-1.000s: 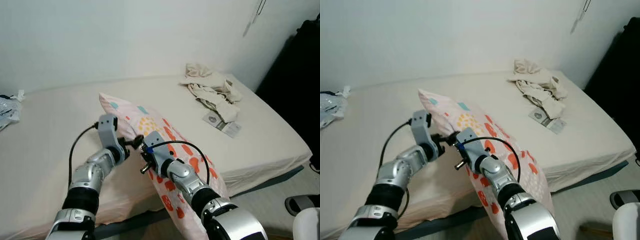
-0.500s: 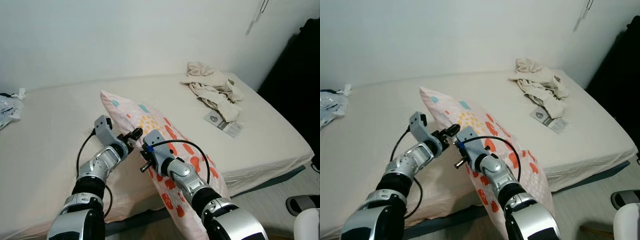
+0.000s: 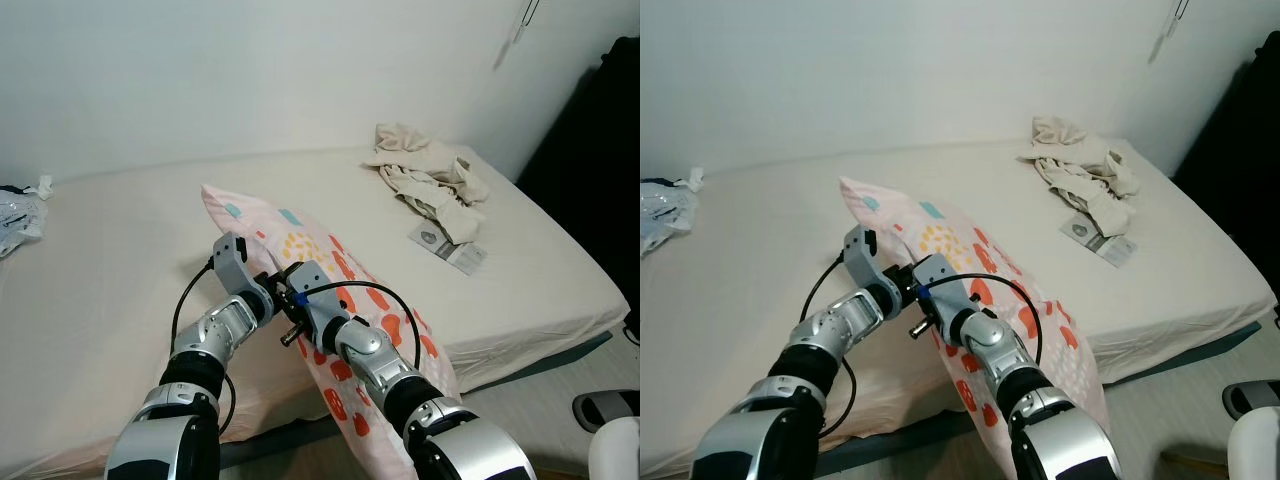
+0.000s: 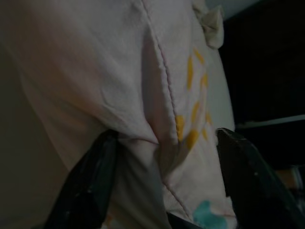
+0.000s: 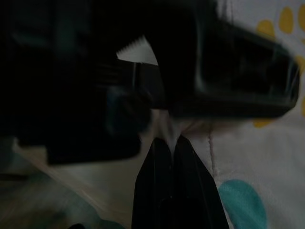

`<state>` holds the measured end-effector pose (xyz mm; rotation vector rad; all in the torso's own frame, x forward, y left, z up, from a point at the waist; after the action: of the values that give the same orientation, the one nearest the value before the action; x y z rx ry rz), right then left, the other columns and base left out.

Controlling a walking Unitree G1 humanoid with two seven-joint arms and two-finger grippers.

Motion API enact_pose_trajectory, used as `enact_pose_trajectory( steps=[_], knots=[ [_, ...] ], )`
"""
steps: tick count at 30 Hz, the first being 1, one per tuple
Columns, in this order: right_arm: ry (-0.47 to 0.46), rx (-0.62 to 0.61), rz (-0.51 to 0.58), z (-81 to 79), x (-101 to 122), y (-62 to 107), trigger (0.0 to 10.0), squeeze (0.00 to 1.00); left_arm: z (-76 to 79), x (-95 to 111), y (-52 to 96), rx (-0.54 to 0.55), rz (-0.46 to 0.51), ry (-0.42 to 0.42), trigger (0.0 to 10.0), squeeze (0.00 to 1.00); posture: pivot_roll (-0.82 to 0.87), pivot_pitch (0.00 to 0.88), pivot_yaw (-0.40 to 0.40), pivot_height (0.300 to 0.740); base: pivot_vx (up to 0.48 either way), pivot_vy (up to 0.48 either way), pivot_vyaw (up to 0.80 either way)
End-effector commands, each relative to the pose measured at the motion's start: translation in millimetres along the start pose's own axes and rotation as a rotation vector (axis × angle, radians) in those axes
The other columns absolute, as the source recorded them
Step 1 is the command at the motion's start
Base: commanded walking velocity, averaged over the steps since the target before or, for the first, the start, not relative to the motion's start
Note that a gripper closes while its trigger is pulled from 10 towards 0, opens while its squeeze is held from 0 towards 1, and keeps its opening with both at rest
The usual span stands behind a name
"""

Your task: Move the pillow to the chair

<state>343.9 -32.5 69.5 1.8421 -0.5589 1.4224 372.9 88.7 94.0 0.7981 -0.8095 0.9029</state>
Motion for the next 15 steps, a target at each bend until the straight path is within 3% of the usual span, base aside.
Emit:
enact_pose_trajectory(
  steps=[1,8,15],
  knots=[
    [0.006,0.013,0.029,-2.3,5,-0.9,10.0,0.00,8.4,-5,-3.9,-0.002,-0.029,-0.032,0.0,0.00,-0.01,0.116,-0.066,0.740,0.000,0.000,0.00],
    [0.006,0.002,0.030,-0.5,5,-0.2,10.0,0.00,-5.8,0,-2.9,0.123,-0.005,-0.023,0.0,0.00,-0.01,0.113,-0.065,0.740,0.000,0.000,0.00],
    [-0.012,0.001,0.030,0.0,5,-0.2,10.0,0.00,-13.2,6,-1.5,0.163,0.032,-0.003,0.0,0.00,-0.01,0.113,-0.065,0.740,0.000,0.000,0.00]
  ],
)
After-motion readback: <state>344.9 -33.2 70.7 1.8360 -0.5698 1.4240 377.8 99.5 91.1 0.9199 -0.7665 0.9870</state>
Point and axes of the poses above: a point about 5 cm out from each wrist's last joint towards the gripper, its own y axis pointing back from the gripper into the wrist, its own x axis along the axis of the wrist's last joint, z = x × y, the point moved 1 cm from there along -y, pointing out of the wrist towards the gripper, and after that the axes turned 15 degrees about -y, right-handed, at the moved point
